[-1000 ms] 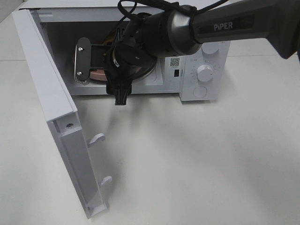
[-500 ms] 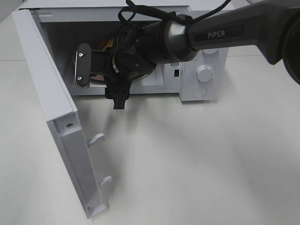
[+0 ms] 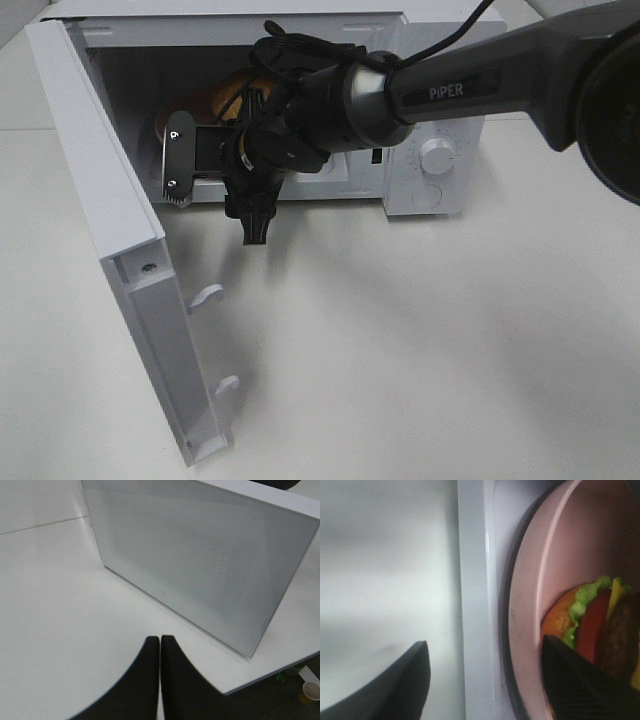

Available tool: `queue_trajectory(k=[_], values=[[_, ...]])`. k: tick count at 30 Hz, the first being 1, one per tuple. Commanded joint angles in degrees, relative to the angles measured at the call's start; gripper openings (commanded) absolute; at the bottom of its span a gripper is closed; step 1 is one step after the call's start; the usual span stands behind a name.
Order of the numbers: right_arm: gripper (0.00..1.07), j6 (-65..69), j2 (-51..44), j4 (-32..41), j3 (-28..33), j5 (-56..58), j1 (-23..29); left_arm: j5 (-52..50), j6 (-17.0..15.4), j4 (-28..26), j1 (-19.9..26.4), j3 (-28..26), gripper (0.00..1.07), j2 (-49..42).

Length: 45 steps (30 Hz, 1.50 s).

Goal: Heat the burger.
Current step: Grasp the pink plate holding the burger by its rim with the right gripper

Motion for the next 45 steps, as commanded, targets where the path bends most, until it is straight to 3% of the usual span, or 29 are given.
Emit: queue_trajectory(k=[1, 19, 33, 45], values=[[0.56, -0.4, 0.3, -0.2, -0.3, 0.0, -0.1, -0.6, -0.3, -0.5, 0.0, 0.2, 0.0, -1.0], [0.56, -0.9, 0.1, -4.2, -0.3, 0.8, -0.1, -0.6, -0.3, -0.5, 0.0, 0.2, 0.0, -1.0], [0.64, -0.7, -0.6, -4.5, -0.3, 0.8, -0.1, -0.6, -0.3, -0.5, 0.0, 0.2, 0.0, -1.0], [0.63, -0.7, -0.5, -4.5, -0.3, -0.2, -0.7, -0.6, -0.3, -0.5, 0.0, 0.2, 0.0, -1.0]])
